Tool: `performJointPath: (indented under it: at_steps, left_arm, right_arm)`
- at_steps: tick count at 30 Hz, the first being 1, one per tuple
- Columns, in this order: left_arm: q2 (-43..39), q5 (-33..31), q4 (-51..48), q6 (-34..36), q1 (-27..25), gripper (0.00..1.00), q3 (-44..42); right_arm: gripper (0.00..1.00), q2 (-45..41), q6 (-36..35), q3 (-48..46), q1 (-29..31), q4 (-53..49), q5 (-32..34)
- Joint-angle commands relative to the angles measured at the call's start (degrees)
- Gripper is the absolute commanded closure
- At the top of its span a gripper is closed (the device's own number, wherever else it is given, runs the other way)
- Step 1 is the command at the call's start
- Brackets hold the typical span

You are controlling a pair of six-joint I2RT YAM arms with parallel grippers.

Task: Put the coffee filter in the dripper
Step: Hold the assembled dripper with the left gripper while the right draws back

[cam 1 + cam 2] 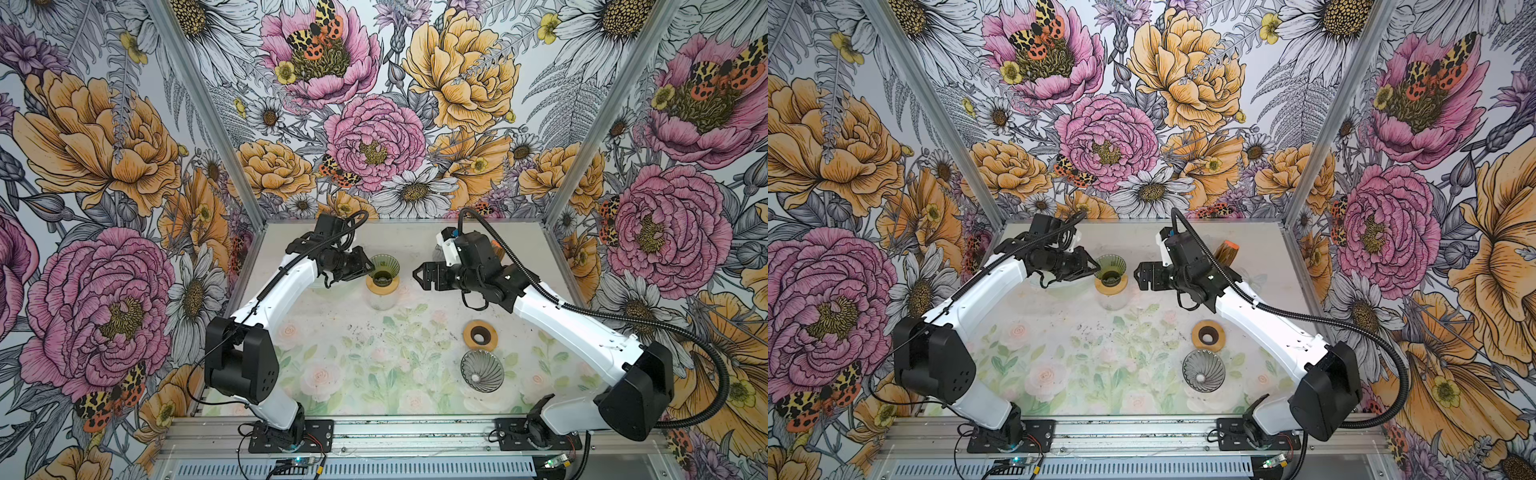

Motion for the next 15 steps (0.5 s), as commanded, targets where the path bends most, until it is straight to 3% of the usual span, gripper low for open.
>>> performJointPath:
  at_steps: [1, 15]
  left_arm:
    - [0.66, -1.27, -0.46, 0.86, -0.37, 0.72, 1.56]
    - [0.31, -1.58, -0.84, 1.03, -0.55, 0.82, 0.93]
  right_arm:
    - [0.06, -1.37, 0.39, -0.47, -0.53, 0.7, -0.39]
    - [0.08, -1.32, 0.45, -1.02, -0.79, 0.85, -0.27]
